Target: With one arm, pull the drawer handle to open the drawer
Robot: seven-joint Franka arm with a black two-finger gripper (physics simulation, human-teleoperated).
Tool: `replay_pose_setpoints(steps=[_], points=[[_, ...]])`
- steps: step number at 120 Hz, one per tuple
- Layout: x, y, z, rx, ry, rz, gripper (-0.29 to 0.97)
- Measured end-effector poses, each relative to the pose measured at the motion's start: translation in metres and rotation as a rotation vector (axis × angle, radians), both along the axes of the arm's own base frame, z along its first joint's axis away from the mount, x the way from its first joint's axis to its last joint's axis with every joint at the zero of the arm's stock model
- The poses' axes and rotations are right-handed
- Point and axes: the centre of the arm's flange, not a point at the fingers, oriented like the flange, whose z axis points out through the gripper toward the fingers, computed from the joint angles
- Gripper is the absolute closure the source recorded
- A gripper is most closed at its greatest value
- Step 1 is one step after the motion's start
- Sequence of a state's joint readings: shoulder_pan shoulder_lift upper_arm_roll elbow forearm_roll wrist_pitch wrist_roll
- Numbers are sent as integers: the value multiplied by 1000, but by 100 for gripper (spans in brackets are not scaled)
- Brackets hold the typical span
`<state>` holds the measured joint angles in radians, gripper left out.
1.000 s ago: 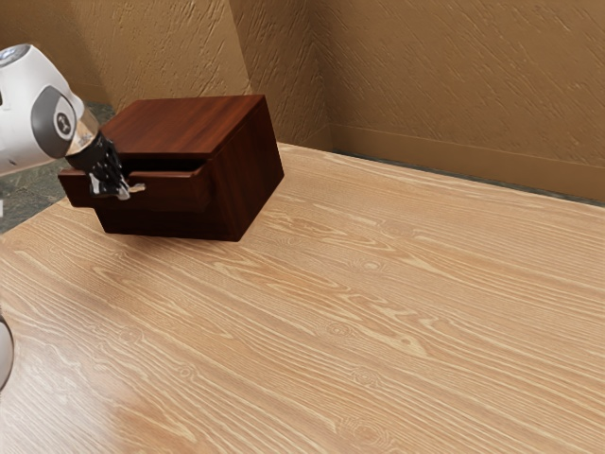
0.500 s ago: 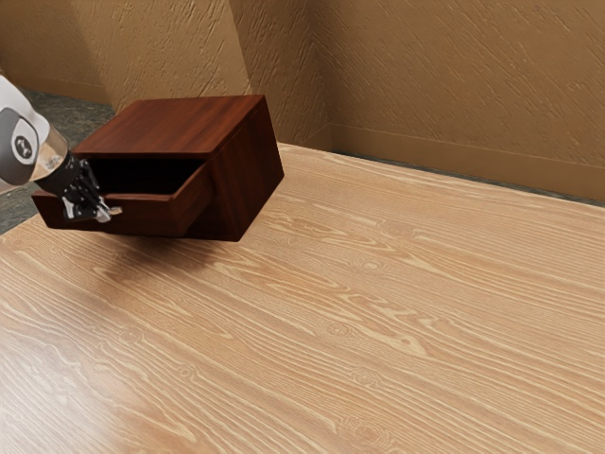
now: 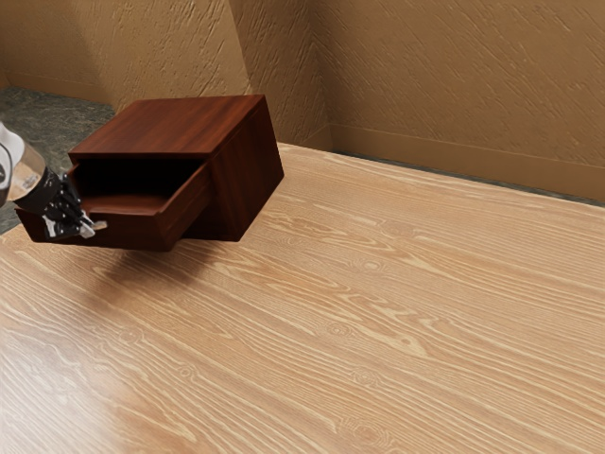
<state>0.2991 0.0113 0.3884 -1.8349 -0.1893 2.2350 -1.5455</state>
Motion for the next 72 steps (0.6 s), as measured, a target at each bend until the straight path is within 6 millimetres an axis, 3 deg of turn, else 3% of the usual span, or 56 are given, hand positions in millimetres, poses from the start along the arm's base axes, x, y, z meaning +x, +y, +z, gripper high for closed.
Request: replay_pose_setpoints(steps=[18,44,60,72], points=[[-20,-6,1,-3,-19,5,78],[-27,-17,2,1,-35,-5,78],[-33,-26,9,7,-51,-19,67],[-35,-58,19,12,-71,-72,57]])
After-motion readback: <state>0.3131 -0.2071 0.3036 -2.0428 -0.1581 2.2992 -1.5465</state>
